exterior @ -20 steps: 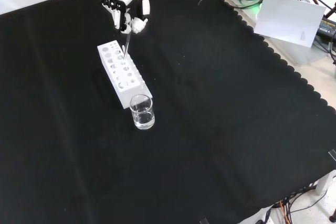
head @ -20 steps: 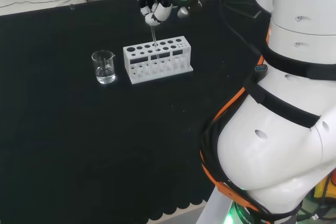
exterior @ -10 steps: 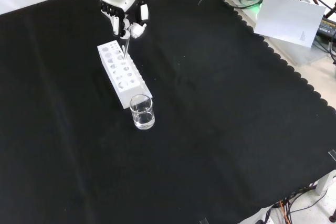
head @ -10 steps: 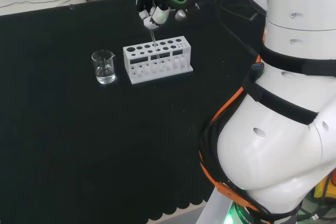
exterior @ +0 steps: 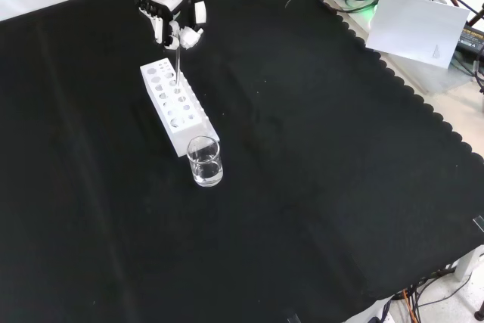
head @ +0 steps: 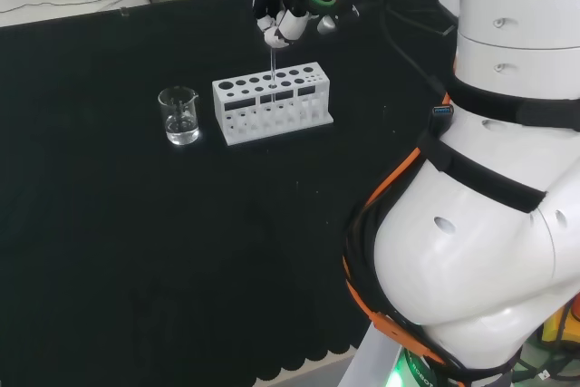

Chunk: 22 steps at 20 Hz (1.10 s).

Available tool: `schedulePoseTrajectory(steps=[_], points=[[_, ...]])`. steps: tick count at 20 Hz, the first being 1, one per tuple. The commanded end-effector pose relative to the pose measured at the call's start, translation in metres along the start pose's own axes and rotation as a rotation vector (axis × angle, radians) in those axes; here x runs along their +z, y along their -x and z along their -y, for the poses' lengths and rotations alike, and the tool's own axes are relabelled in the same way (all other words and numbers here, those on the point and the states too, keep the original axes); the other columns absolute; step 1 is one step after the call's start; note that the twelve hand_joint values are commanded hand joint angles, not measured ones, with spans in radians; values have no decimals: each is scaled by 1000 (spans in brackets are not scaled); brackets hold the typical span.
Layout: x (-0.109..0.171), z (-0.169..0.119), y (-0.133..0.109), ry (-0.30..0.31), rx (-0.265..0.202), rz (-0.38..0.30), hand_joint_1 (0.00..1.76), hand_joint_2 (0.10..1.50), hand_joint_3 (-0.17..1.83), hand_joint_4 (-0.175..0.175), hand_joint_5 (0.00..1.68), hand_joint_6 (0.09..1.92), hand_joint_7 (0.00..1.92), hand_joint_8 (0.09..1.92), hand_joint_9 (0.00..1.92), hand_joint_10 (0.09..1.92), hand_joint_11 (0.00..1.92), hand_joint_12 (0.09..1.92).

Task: Put the glass rod back on the white test tube rack.

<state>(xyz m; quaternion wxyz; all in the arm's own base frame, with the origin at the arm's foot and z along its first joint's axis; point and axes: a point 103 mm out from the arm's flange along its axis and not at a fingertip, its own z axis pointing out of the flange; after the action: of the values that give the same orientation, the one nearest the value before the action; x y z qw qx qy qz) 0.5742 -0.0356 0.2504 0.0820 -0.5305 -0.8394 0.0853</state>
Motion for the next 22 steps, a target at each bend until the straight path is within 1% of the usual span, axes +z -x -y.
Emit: schedulePoseTrajectory(steps=[1, 5, 9, 11, 16, 17, 18, 19, 20, 22], points=[[0, -2, -1, -4, -4, 5, 1184, 625, 908, -175, 1094, 1096, 1422, 1378, 1876, 1178, 1906, 1111], [-3, -9, -11, 1, -15, 14, 1184, 625, 907, -175, 1094, 1096, 1421, 1377, 1875, 1177, 1906, 1110], [-3, -15, -14, -1, -23, 9, 1184, 625, 906, -175, 1094, 1095, 1421, 1376, 1876, 1177, 1906, 1110], [-1, -17, -14, -3, -24, 6, 1184, 625, 906, -175, 1094, 1095, 1420, 1376, 1876, 1177, 1906, 1110], [1, -13, -5, -3, -3, -10, 1183, 628, 901, -175, 1093, 1093, 1407, 1364, 1879, 1178, 1908, 1111], [1, -12, -3, -5, 1, -9, 1183, 634, 885, -175, 1095, 1082, 1401, 1335, 1881, 1179, 1913, 1111], [0, -10, -1, -7, 4, -11, 1220, 635, 880, -175, 1085, 1080, 1298, 1249, 1880, 1183, 1917, 1118], [0, -9, 1, -8, 7, -14, 1254, 642, 854, -175, 1069, 1023, 1249, 1173, 1879, 1184, 1919, 1131], [-1, -7, 3, -9, 10, -17, 1275, 675, 777, -175, 1049, 969, 1228, 1089, 1874, 1173, 1920, 1153], [-3, -5, 5, -9, 15, -13, 1287, 787, 559, -175, 1000, 916, 1205, 978, 1873, 1146, 1920, 1199]])
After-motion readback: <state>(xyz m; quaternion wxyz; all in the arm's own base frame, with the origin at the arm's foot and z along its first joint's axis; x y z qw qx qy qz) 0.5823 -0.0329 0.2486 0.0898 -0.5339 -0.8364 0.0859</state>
